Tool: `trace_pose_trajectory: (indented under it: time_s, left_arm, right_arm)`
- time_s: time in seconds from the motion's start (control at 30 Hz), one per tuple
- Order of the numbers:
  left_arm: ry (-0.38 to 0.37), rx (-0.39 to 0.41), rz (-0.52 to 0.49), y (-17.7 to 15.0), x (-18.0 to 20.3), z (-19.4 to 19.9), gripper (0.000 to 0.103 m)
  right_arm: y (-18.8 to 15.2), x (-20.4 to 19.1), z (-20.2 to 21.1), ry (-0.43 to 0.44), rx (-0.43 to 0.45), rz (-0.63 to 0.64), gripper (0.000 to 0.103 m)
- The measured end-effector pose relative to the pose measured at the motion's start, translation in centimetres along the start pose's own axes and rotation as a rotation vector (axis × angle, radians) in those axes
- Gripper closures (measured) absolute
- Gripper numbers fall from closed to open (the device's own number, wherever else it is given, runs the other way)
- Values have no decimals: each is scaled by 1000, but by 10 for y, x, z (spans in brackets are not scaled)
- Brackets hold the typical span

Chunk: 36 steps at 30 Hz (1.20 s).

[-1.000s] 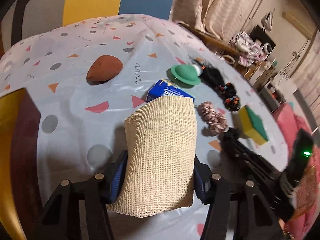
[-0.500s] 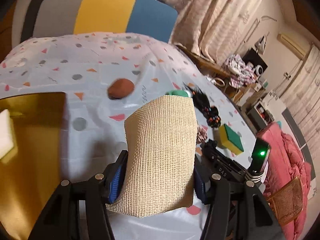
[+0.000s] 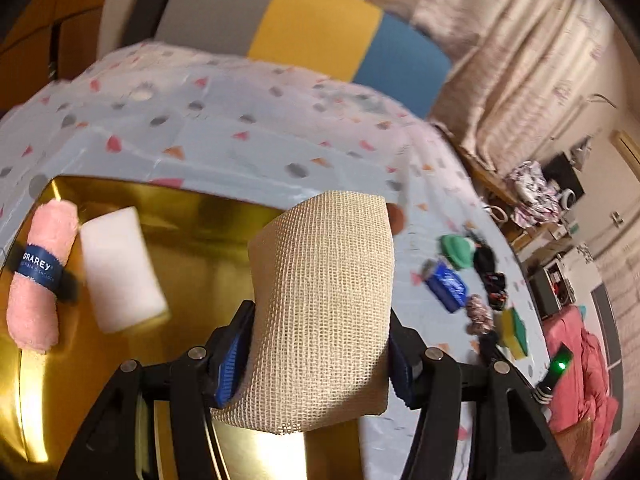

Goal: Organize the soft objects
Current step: 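Carry the beige cloth with the left tool into the tray beside the sponge and release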

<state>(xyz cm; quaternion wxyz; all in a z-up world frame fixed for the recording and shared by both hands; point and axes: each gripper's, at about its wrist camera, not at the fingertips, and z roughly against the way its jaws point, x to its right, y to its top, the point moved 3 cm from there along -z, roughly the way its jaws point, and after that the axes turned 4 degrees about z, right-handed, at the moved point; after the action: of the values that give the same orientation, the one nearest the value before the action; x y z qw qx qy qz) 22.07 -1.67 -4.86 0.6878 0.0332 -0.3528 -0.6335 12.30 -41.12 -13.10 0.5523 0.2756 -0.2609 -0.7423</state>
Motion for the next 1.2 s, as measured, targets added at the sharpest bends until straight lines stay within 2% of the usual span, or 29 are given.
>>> trace_pose_trajectory:
  time_s: [0.2, 0.3, 0.43, 0.63, 0.77, 0.97, 1.07, 1.2]
  left_arm:
    - [123, -55, 21, 11, -36, -30, 40]
    - [167, -80, 26, 13, -47, -42, 31]
    - [224, -63, 17, 14, -53, -46, 23]
    - [194, -53, 29, 13, -56, -40, 22]
    - [102, 4, 84, 21, -57, -28, 18]
    - [104, 46, 93, 31, -59, -18, 15]
    - [154, 52, 45, 31, -56, -22, 14]
    - [106, 72, 60, 31, -56, -16, 14]
  right_arm:
    - [0, -2, -1, -13, -2, 10, 79]
    - [0, -2, -1, -16, -2, 12, 79]
    - [0, -3, -1, -23, -4, 17, 79]
    - [0, -4, -2, -31, -6, 23, 79]
    - [0, -6, -2, -37, -8, 28, 79]
    - [0, -6, -2, -42, -9, 31, 79]
    - [0, -6, -2, -42, -9, 32, 79]
    - [0, -6, -2, -41, -9, 31, 79]
